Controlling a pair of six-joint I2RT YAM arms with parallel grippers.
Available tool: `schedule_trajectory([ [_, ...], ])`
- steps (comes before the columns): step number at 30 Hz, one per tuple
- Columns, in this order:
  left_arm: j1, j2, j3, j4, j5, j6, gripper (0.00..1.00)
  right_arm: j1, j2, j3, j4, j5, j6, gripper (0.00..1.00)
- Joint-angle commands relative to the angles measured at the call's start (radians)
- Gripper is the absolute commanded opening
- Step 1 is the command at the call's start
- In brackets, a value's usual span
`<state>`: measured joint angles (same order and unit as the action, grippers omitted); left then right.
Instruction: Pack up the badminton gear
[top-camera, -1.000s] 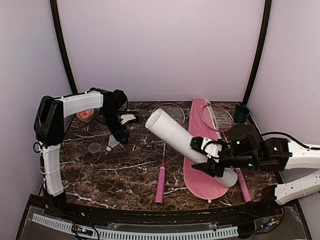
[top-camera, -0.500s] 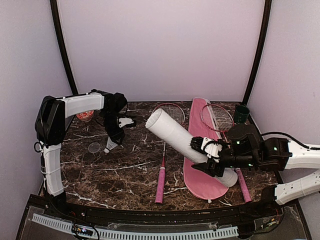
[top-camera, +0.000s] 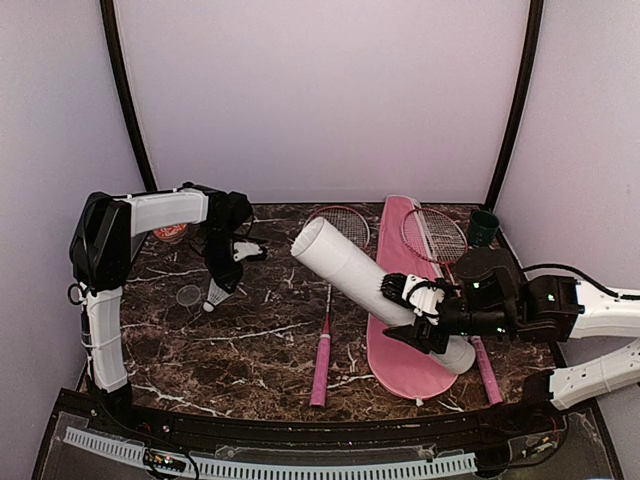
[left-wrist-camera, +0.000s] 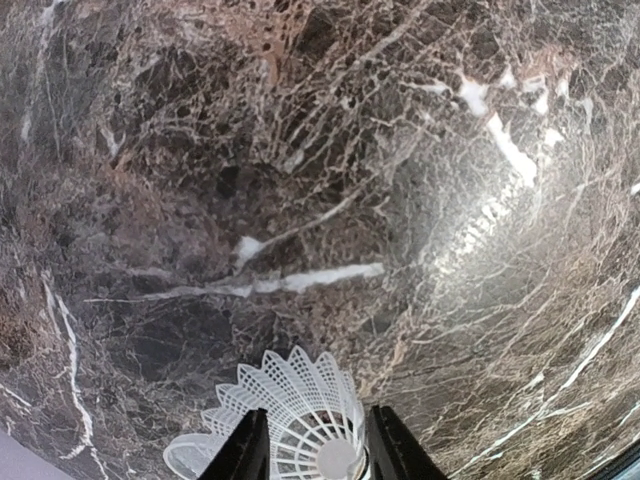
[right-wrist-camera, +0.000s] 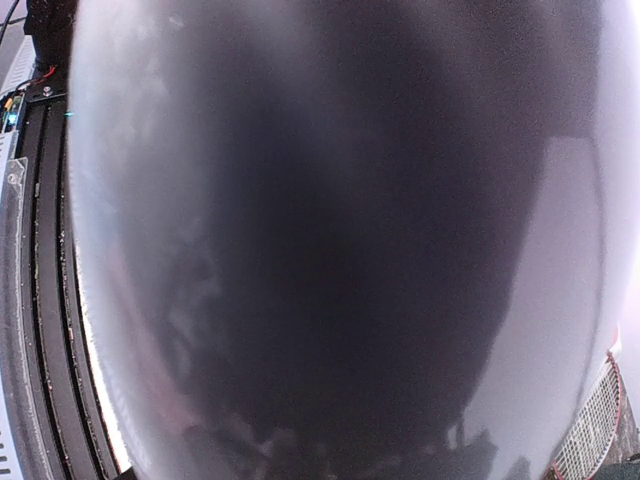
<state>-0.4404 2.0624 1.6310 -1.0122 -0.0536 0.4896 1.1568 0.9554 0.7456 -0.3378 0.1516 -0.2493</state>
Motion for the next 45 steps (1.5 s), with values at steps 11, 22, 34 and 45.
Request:
schedule_trajectory([
  [11,0.010,-0.034,0.044,-0.050,0.064,-0.033,0.00,0.003,-0.017,0.000,0.048,0.015,0.010,0.29],
  [22,0.009,-0.231,0.249,0.055,0.195,-0.167,0.00,0.002,-0.021,-0.001,0.086,0.025,0.027,0.29],
  [34,-0.091,-0.829,-0.234,0.766,0.513,-0.463,0.00,0.002,-0.007,-0.049,0.230,0.067,0.070,0.28],
  [45,-0.377,-0.941,-0.402,1.113,0.488,-0.567,0.00,0.003,0.059,-0.076,0.377,0.000,0.074,0.28],
])
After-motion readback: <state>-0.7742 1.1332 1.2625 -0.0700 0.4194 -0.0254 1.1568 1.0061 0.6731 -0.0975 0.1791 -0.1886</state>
